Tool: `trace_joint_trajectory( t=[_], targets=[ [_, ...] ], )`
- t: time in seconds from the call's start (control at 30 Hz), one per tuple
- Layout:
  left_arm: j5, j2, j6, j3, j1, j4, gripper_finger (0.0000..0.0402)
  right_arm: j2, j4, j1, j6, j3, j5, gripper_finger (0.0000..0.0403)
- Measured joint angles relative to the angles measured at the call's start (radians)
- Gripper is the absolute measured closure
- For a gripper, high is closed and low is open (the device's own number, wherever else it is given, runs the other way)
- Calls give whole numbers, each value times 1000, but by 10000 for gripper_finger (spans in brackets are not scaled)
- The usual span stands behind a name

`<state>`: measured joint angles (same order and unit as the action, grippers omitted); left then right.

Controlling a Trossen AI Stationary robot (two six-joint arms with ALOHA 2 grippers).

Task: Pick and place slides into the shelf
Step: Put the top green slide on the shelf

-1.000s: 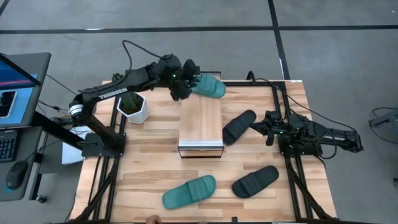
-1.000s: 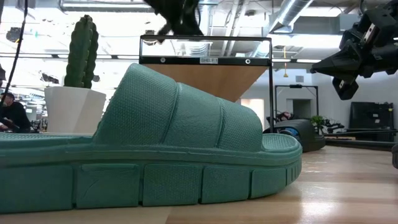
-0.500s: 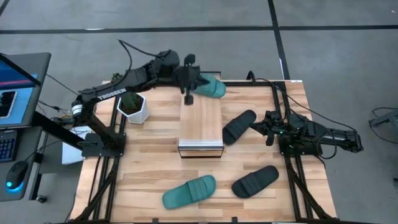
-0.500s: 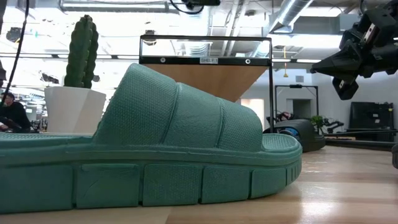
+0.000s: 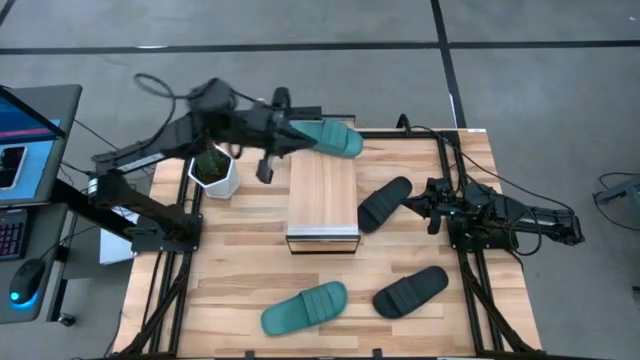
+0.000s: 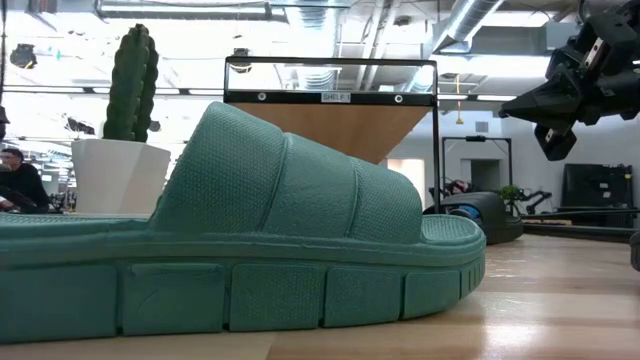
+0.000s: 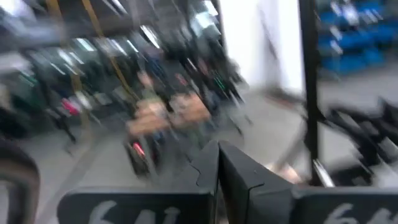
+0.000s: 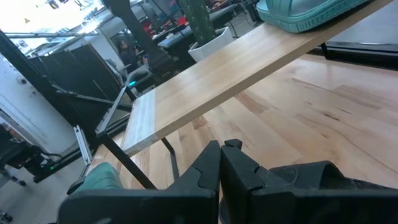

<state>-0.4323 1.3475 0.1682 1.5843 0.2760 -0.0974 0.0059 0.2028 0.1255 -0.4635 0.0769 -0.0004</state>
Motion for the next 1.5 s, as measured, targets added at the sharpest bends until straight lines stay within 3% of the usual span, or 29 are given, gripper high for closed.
trace_joint_trajectory(
  t=[0.33,0.53,0.63,0.73,0.83,1.0,1.17,1.3,1.5],
  targets=[
    [284,-194,-136,-380,-74,414,401,0,-16,8,0,0,2,401],
    [321,-287,-156,-534,-59,525,401,22,-175,8,82,-2,135,401],
    [326,-328,-139,-562,-34,518,401,23,-322,17,72,-1,153,401],
    [322,-353,-130,-572,-10,518,401,52,-426,31,56,0,254,401],
    [289,-354,-117,-575,30,468,401,141,-489,60,76,0,315,401],
    [195,-347,-169,-576,122,438,401,386,-558,113,81,46,290,401],
    [184,-346,-186,-576,189,427,401,682,-602,149,258,177,288,401],
    [197,-346,-220,-576,211,430,401,845,-603,177,366,271,276,401],
    [197,-346,-211,-576,211,423,401,1008,-612,252,373,337,-39,402]
  ],
)
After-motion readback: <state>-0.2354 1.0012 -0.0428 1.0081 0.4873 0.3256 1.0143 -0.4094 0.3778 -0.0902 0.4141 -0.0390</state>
